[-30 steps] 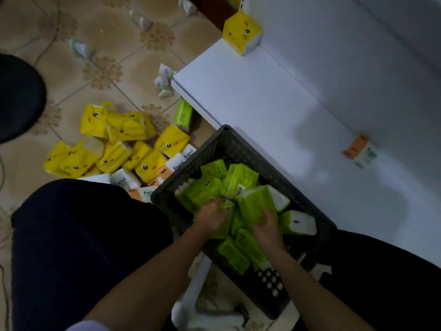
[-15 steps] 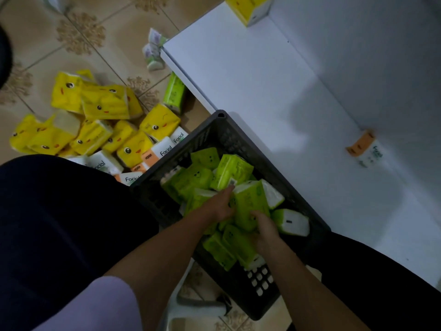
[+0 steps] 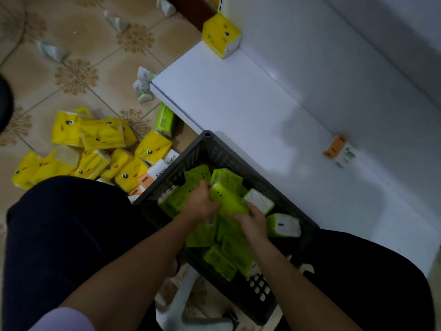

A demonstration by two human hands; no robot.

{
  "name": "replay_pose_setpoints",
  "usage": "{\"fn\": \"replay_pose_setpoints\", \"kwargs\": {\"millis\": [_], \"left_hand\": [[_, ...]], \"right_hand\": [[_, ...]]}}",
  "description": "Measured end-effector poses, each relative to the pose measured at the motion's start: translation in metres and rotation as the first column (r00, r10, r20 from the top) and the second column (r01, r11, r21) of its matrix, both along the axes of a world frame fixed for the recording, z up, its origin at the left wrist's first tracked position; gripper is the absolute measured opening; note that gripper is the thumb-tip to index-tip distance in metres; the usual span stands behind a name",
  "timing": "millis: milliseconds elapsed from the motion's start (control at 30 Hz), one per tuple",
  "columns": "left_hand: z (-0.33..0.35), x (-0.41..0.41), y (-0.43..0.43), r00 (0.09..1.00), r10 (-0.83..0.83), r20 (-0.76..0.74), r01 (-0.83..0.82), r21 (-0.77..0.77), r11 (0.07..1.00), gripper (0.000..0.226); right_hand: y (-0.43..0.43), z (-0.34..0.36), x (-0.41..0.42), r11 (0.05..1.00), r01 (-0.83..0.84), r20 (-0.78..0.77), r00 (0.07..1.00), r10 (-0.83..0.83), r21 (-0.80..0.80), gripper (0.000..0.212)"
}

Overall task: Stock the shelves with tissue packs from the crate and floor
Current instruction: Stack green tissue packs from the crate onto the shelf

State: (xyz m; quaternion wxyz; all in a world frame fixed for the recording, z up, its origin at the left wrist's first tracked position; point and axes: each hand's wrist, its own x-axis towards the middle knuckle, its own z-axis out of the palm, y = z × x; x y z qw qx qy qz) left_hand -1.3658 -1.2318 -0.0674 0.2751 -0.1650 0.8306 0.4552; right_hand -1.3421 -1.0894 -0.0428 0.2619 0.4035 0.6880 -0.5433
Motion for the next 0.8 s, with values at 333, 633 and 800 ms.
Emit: {"fn": "replay_pose_setpoints", "kwargs": {"millis": [333, 633, 800], "left_hand": [[0.121, -0.018, -0.073, 0.916, -0.094, -0.390, 0.086, -0.037, 0.996, 0.059], [0.264, -0.060, -0.150, 0.802, 0.139, -0.581, -0.077, 0.129, 0.989, 0.046], [0.344, -0.090, -0.169, 0.640, 0.279, -0.716, -0.108, 0.276, 0.955, 0.049]], "right_hand": [[-0.051, 0.100, -0.016, 0.979, -0.197, -0.316, 0.933, 0.173, -0.047, 0.054], [-0.106, 0.236, -0.088, 0.897, -0.436, -0.511, 0.789, 0.340, -0.076, 0.049], [-0.121, 0.323, -0.130, 0.872, -0.470, -0.731, 0.545, 0.411, 0.140, 0.045]]}}
